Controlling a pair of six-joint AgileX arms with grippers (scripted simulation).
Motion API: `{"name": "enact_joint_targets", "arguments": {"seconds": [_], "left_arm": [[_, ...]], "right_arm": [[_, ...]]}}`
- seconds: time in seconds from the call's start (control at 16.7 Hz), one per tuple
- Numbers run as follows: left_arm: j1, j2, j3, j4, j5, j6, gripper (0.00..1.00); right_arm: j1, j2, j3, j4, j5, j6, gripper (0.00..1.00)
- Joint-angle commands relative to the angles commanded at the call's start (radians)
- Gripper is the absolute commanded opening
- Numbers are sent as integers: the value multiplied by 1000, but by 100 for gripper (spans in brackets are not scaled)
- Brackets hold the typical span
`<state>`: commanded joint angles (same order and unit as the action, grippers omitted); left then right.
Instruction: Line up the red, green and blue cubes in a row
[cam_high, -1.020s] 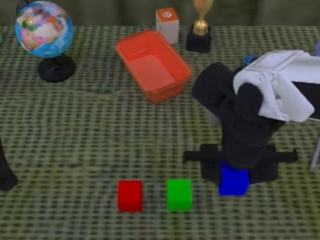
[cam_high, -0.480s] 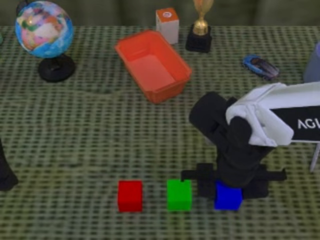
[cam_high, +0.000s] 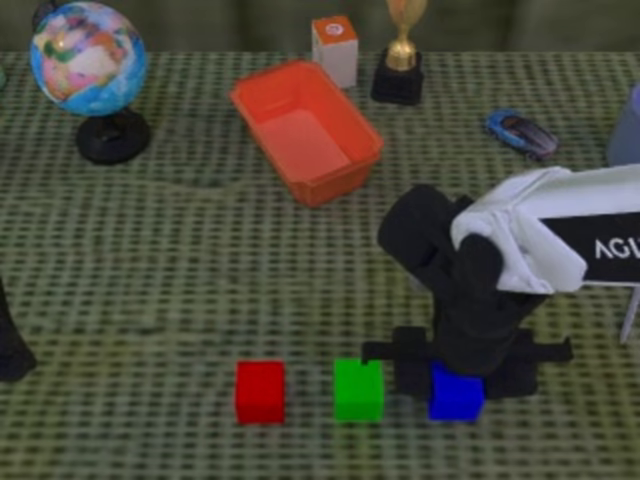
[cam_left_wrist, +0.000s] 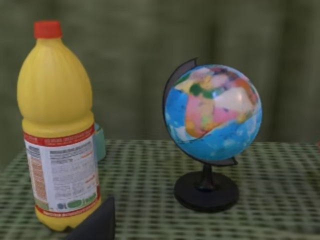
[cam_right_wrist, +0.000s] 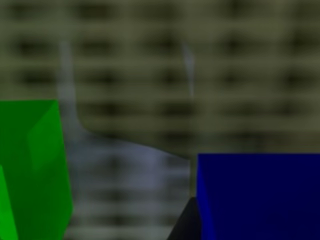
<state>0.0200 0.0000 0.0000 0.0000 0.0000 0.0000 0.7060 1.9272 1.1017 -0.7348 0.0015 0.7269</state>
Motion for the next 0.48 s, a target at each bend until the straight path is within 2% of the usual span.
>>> {"name": "enact_joint_targets", "arguments": {"seconds": [0.42,0.48], "left_arm": [[0,0,0,0,0,0,100],[0,0,0,0,0,0,100]], "right_arm": [[0,0,0,0,0,0,98],[0,0,0,0,0,0,100]]}}
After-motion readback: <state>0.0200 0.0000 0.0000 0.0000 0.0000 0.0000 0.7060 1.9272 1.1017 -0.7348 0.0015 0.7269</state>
